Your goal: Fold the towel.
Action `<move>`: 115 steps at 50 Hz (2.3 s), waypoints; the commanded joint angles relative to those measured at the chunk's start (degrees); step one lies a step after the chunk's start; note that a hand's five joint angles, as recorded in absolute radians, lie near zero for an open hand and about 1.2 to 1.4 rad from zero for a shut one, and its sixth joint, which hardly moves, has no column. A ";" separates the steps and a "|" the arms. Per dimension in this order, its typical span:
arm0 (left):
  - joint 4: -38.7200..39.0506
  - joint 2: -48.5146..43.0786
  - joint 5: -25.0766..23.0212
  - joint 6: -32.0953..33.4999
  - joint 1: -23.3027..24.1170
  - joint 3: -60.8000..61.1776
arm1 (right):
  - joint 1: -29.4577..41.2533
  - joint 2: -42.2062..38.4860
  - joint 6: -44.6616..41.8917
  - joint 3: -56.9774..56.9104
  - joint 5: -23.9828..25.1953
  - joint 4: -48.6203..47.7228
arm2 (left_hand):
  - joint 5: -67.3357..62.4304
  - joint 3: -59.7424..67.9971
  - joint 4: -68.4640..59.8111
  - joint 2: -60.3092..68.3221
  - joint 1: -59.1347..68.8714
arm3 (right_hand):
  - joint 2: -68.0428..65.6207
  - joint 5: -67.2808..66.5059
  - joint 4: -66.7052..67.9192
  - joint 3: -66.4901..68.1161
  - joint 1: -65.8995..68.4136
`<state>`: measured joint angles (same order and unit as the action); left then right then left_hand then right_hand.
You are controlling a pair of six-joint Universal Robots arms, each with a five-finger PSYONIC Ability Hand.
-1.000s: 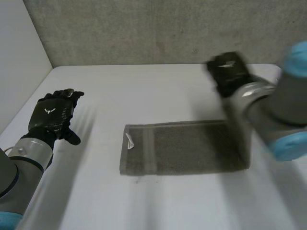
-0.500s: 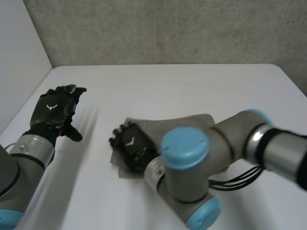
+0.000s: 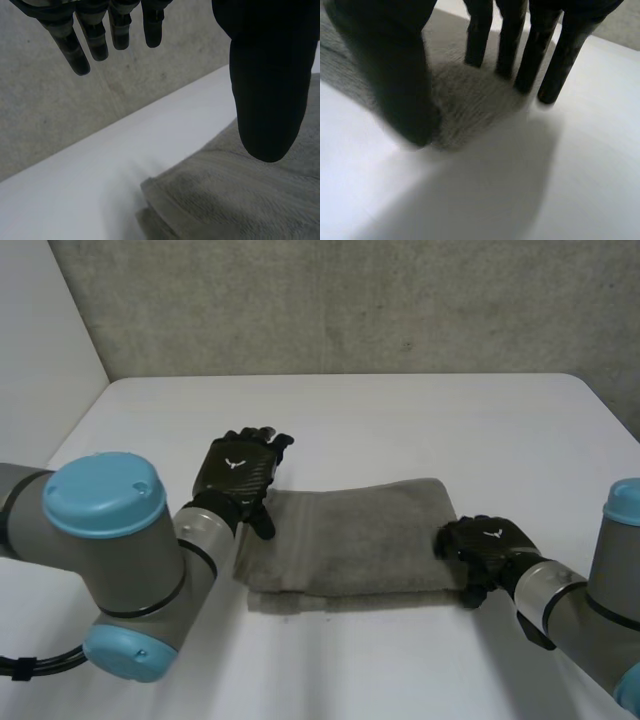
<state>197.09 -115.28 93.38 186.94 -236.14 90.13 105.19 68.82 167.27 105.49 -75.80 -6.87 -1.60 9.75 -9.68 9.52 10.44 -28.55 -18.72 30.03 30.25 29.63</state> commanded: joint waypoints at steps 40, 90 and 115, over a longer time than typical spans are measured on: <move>-1.89 12.37 1.19 -4.04 -3.65 5.60 | 26.31 -3.89 -2.34 -20.43 -9.80 0.72 | 1.60 0.25 -0.32 0.48 -0.44 | 18.55 18.72 -20.03 -20.25 -19.63; -14.72 14.91 9.89 -9.14 2.52 -9.54 | 9.86 7.20 17.47 -28.76 -3.48 6.79 | 1.60 0.25 -0.32 0.48 -0.44 | 18.55 18.72 -20.03 -20.25 -19.63; -27.20 23.96 1.45 -8.79 -7.06 -13.40 | 5.46 20.91 14.66 -27.27 -5.15 9.86 | 1.60 0.25 -0.32 0.48 -0.44 | 18.55 18.72 -20.03 -20.25 -19.63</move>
<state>169.61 -91.12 94.67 178.12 -243.38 77.51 110.42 90.10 182.00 78.12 -81.97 2.91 -1.48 9.49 -9.55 9.41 9.70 -15.21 -4.90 14.60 13.54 17.23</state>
